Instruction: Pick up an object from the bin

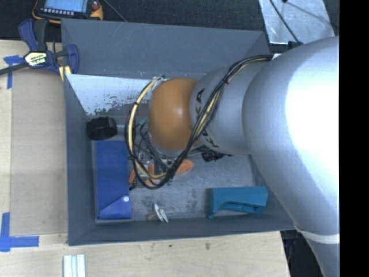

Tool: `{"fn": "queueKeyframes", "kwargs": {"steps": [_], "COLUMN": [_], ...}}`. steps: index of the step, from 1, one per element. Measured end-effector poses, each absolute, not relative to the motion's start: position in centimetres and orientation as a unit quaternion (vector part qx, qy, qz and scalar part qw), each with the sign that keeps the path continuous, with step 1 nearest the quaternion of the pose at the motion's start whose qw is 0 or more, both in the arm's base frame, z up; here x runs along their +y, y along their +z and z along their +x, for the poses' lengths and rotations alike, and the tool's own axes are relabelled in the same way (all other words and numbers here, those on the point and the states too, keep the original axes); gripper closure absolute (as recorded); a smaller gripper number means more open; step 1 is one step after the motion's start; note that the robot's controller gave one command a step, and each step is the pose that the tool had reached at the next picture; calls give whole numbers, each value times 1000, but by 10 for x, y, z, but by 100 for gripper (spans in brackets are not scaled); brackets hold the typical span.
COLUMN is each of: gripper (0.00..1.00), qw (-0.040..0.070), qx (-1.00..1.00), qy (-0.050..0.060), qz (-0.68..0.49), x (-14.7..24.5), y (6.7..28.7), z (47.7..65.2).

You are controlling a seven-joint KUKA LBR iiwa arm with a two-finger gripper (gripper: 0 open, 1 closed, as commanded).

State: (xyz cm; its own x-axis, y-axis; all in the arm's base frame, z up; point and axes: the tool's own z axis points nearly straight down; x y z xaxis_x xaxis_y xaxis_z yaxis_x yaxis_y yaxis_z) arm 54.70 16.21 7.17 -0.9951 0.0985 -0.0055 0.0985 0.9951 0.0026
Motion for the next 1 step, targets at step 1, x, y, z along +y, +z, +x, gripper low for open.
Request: {"fn": "queueKeyframes", "kwargs": {"steps": [1], "gripper": [100], "qw": [3], "qx": [999], "qy": [1], "qz": [49], "x": [162], "y": [72], "z": [547]}}
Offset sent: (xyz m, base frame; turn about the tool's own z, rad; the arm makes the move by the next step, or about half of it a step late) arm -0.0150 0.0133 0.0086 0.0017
